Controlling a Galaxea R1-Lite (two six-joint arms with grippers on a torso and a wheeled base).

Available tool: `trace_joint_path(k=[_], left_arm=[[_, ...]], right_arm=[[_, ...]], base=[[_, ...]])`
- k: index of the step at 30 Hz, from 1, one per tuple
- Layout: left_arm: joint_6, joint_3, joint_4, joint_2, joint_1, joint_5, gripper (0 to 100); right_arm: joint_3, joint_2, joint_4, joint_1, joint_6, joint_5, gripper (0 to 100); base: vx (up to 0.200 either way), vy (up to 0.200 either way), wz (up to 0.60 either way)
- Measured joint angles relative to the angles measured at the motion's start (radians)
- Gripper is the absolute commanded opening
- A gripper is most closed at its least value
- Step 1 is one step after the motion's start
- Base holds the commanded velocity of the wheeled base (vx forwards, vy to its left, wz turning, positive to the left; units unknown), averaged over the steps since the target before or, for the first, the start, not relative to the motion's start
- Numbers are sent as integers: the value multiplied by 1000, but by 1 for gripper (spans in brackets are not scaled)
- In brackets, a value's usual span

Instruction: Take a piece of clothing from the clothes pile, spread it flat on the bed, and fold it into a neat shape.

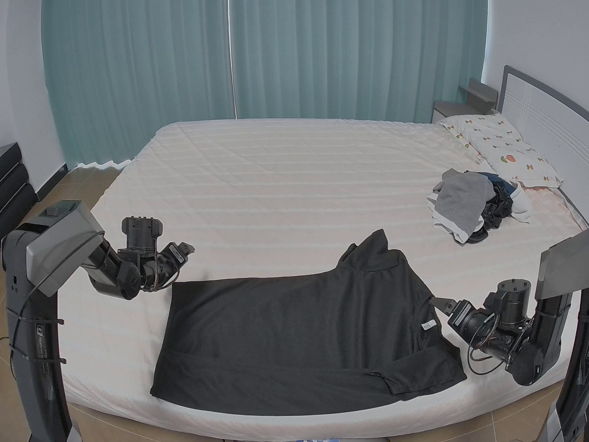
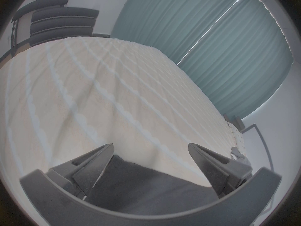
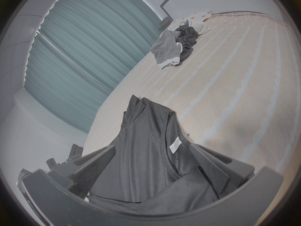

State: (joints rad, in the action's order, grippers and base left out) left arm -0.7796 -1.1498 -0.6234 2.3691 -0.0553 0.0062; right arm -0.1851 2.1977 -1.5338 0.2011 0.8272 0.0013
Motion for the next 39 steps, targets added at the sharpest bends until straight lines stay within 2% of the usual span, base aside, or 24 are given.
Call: trace_joint_path(k=[3, 8, 18, 19, 33, 39], left_arm=[[18, -42, -3, 49, -1, 37, 100], [45, -68, -39, 110, -1, 46, 100], [76, -22, -92, 147, -11, 43, 100], [76, -19, -93, 147, -11, 43, 0], [71, 21, -101, 135, -13, 51, 0], [69, 63, -211, 114, -9, 51, 0]], right_arm=[[3, 0, 0, 4, 0, 0, 100], [8, -1, 0, 16, 1, 0, 100], [10, -2, 0, 19, 0, -1, 100], [10, -2, 0, 18, 0, -1, 100], [-14, -3, 7, 12, -13, 0, 100], [-96, 14, 58, 5, -98, 5, 100]], base=[[0, 0, 0], [0, 0, 0], [0, 0, 0], [0, 0, 0], [0, 0, 0], [0, 0, 0]])
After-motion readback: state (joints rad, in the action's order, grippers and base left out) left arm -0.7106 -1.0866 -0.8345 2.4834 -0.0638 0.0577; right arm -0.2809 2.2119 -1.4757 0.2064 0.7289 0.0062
